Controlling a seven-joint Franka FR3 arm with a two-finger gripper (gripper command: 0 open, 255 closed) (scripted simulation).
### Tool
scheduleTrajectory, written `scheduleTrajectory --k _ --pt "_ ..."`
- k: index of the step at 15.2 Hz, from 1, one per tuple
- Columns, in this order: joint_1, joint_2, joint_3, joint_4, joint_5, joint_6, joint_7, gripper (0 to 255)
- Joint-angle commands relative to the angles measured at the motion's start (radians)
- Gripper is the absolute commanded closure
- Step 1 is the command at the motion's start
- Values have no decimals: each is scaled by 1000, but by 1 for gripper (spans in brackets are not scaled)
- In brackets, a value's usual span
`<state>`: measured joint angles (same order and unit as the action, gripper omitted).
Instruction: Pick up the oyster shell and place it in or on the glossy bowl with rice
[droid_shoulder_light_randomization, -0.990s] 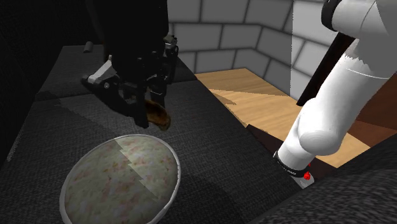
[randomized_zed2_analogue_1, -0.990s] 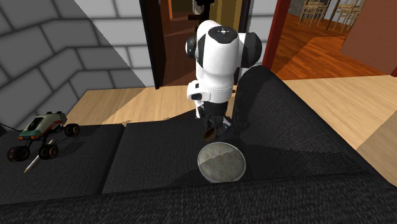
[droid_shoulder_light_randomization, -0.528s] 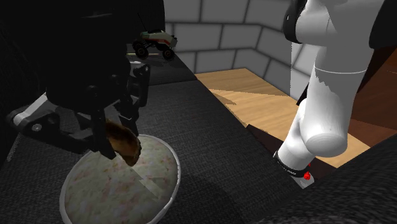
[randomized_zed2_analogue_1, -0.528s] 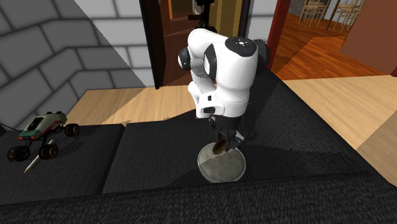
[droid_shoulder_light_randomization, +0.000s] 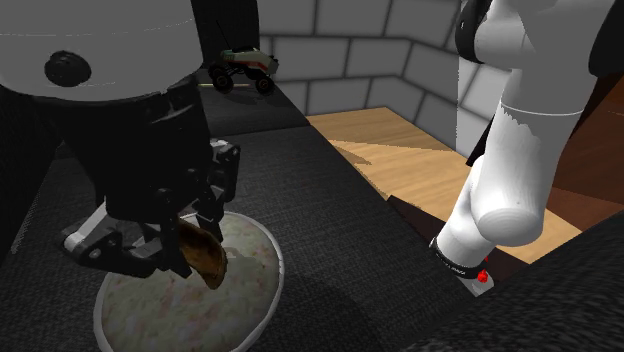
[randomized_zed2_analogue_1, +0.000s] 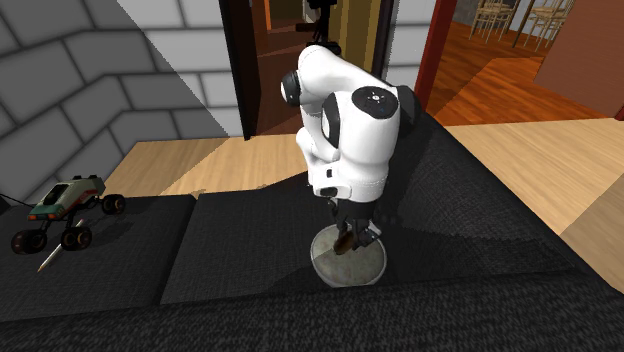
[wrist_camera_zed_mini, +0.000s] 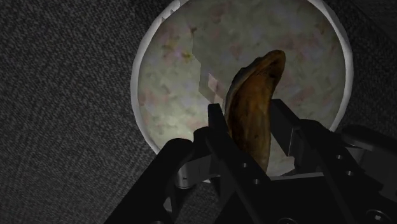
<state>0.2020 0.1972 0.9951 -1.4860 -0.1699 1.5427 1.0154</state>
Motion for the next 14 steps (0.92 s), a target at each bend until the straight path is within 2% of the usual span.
scheduleTrajectory --k 1,9,10,14 --pt "-10 -11 0 -36 8 30 -5 255" --pt "-14 -14 0 -52 11 44 -6 255" --pt "-14 -13 -1 -51 10 44 -6 0" --pt "-12 -10 -1 -49 8 43 -6 0"
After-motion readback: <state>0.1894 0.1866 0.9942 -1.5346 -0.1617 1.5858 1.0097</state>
